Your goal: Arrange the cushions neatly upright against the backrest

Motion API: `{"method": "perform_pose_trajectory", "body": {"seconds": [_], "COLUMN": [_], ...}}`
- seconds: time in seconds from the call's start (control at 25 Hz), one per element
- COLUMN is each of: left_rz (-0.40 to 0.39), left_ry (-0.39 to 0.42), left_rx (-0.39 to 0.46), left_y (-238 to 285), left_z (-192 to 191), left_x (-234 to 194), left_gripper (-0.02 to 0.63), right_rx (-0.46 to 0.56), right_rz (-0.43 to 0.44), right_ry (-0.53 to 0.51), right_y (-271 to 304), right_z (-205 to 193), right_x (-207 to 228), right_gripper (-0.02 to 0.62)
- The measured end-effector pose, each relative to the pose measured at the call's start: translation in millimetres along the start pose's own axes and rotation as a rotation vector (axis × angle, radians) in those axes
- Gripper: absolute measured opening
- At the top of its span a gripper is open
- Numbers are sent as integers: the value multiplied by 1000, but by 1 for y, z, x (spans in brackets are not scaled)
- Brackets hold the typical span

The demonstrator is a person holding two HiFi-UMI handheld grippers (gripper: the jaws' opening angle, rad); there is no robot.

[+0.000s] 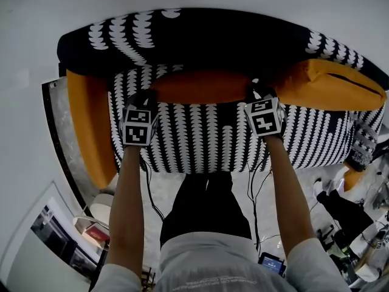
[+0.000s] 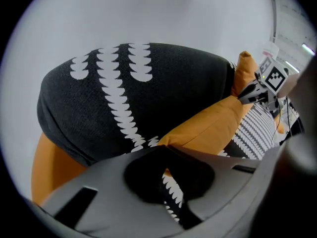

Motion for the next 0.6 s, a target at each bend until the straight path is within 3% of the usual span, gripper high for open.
{"method": "perform_pose_trajectory", "body": {"seconds": [0.16,0.6], "left_rz": [13,29], "left_ry": [17,72], "left_rx": [-1,-12], "left_y": [12,39], "left_z": [6,32], "left_x": [-13,-41], "left_gripper": [23,34], "right_rx": [20,18], "right_rz": [-12,0], "right_ry": [53,-19], "right_y": [10,29], "right_z": [15,45], "right_x": [2,15], "right_gripper": [35,35]}}
Point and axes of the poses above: the fingertips, and each gripper's own axes: y forward along the fingers, x to its right, z out of its top, the point moved 7 cm from there along -y, backward along the fingers, and after that the axes turned 13 degrees about y, right-handed, at the moved point
